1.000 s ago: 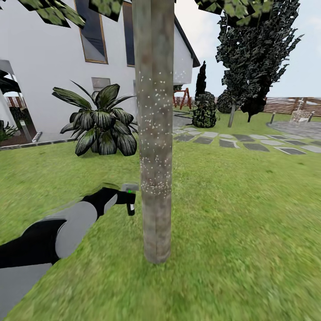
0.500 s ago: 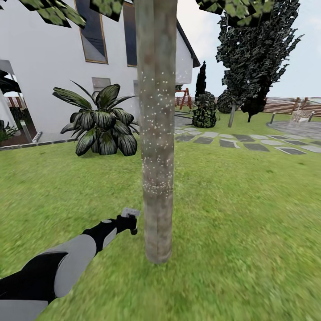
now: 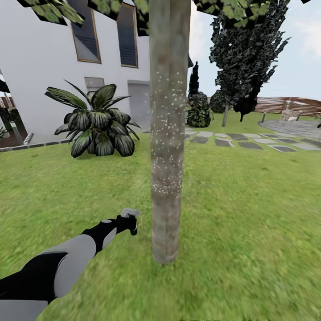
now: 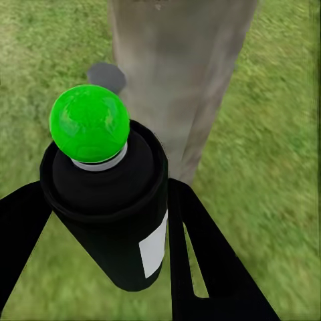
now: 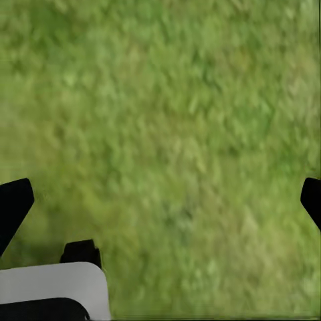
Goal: In the garden, pick up the pesticide atomizer on the floor and spray pesticide onto both trees until each tree trunk is fully covered.
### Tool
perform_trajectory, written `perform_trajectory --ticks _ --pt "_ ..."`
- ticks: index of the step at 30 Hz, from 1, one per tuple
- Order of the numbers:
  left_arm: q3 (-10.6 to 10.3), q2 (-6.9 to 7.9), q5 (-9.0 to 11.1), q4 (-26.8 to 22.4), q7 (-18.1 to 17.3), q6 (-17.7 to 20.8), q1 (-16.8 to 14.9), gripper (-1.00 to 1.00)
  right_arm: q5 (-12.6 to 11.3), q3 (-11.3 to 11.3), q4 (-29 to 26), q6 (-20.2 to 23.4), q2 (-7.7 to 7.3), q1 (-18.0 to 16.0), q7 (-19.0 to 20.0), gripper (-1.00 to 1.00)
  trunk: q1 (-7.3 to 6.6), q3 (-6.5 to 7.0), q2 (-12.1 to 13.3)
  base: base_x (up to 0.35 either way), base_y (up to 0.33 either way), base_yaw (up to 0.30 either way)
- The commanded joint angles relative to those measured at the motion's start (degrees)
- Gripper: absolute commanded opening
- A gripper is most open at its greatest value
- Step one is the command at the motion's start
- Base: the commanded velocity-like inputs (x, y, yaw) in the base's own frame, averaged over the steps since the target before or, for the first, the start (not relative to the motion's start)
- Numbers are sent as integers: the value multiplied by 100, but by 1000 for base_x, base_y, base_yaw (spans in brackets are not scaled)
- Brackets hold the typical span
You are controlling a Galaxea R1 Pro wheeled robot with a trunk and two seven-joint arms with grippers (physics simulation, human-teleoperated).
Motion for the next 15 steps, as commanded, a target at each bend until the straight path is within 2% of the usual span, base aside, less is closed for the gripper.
perform_trajectory --ticks 1,6,15 --pt "2 0 -8 0 17 -5 0 -100 -2 -1 0 2 -6 1 -8 100 0 0 0 5 350 -148" --pt "2 -8 -5 -1 16 -14 0 -100 -3 2 0 0 -17 0 -32 100 0 0 0 105 340 -89" --pt "2 -17 -5 8 16 -11 0 -100 -4 6 0 0 -15 0 -32 100 0 0 0 166 329 -276"
